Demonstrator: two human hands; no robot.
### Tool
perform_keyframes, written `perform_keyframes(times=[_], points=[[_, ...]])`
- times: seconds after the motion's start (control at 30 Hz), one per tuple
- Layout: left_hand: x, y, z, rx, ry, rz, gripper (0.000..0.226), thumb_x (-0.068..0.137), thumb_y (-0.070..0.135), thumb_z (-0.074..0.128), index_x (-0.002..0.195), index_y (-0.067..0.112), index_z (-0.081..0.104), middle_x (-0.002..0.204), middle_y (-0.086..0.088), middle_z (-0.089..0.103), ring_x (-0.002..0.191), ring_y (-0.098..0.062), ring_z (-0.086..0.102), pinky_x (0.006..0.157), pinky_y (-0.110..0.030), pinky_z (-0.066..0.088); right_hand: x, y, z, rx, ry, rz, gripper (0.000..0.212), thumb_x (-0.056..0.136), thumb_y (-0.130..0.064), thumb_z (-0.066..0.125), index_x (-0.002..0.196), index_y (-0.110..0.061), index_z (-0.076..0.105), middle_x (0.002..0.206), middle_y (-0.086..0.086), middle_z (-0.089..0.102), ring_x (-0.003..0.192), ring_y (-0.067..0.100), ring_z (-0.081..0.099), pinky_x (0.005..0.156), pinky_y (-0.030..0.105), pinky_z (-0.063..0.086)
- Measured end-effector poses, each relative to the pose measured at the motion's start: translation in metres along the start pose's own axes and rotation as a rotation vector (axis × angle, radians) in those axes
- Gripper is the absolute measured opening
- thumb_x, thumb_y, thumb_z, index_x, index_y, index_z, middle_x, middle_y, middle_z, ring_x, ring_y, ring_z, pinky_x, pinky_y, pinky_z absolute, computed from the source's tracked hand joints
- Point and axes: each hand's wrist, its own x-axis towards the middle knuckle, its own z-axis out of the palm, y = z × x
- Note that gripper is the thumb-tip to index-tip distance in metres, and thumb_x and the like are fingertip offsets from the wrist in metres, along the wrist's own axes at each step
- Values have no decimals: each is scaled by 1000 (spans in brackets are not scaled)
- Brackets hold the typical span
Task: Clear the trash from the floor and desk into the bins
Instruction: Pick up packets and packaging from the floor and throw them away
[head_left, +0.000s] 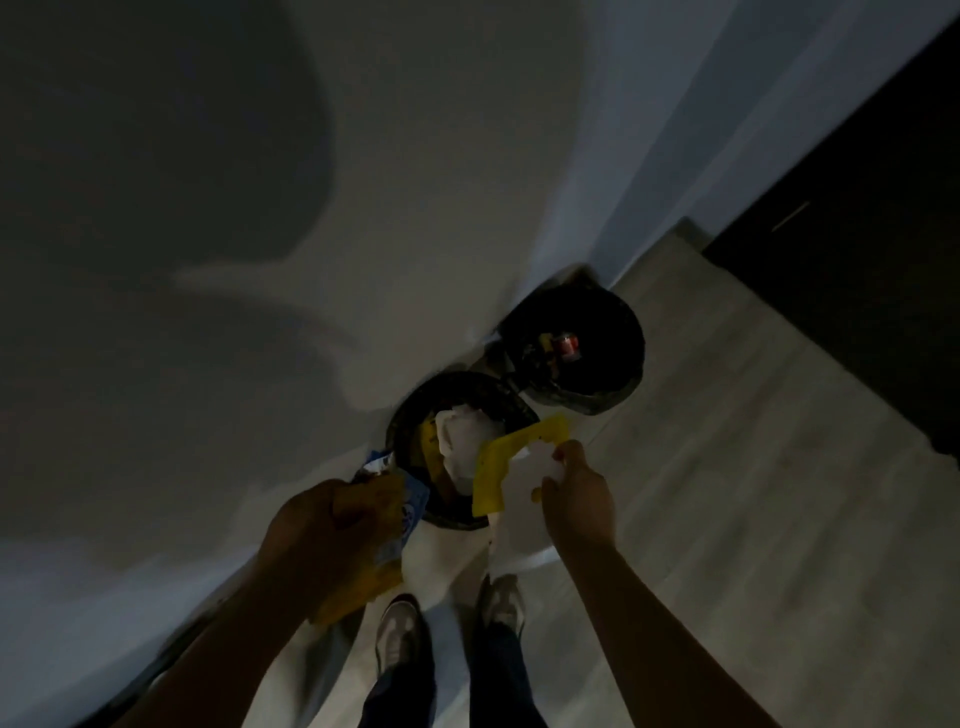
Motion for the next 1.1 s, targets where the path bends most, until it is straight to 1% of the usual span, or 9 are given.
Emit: perform_keyframes(times=[0.13,0.23,0.37,0.5,0.63,0.83,0.9,1.0,1.1], points=[[44,-20,25,-66,24,-136,7,81,24,71,80,24,63,76,9,63,73,-9,58,61,-22,42,50,3,42,28,-10,-36,41,91,-10,50,130,-18,41,119,13,62,107,31,61,89,48,52],[67,-36,42,-64,17,-143,11,83,27,69,79,30,60,79,10,61,75,-9,57,66,-25,43,81,5,70,64,-89,-77,46,91,-10,51,135,-16,39,129,14,55,118,34,54,96,44,47],[85,-42,58,-76,50,-142,22,86,18,64,73,31,54,73,15,54,68,-1,48,55,-14,35,99,24,97,-13,-162,-69,51,93,-12,50,142,-14,37,144,17,38,131,36,39,108,43,36],[99,-35,69,-77,11,-149,26,86,14,65,69,31,54,72,13,55,73,-13,56,69,-23,40,91,50,92,-158,-193,-44,37,95,-15,46,131,-12,48,134,15,47,118,33,50,98,41,44],[110,-21,82,-75,-72,-107,15,83,10,69,76,22,61,77,3,55,70,-11,51,74,-25,38,77,74,67,-386,-232,-155,36,94,-19,50,130,-15,47,122,8,54,108,23,55,88,31,48],[142,-7,116,-5,-84,-96,6,83,26,69,85,24,64,76,-3,58,78,-23,56,62,-22,38,68,90,32,-458,-298,-174,40,93,-22,52,132,-18,44,123,5,52,108,19,54,86,26,47],[150,-2,127,25,-55,-68,34,77,41,64,95,12,62,77,-4,57,77,-24,54,66,-25,37,66,92,26,-458,-305,-178,39,93,-23,52,132,-18,44,123,5,52,108,18,55,85,26,47],[160,6,140,91,-23,-27,41,86,35,65,113,4,59,101,-12,56,96,-24,52,80,-26,34,63,93,20,-469,-305,-195,39,94,-26,51,131,-18,44,124,5,50,109,18,54,87,26,46],[162,7,144,284,-37,-18,37,86,30,65,114,6,57,112,-16,57,104,-27,54,81,-29,37,62,92,16,-504,-299,-217,36,94,-24,50,129,-18,45,122,4,52,108,19,54,85,27,47]])
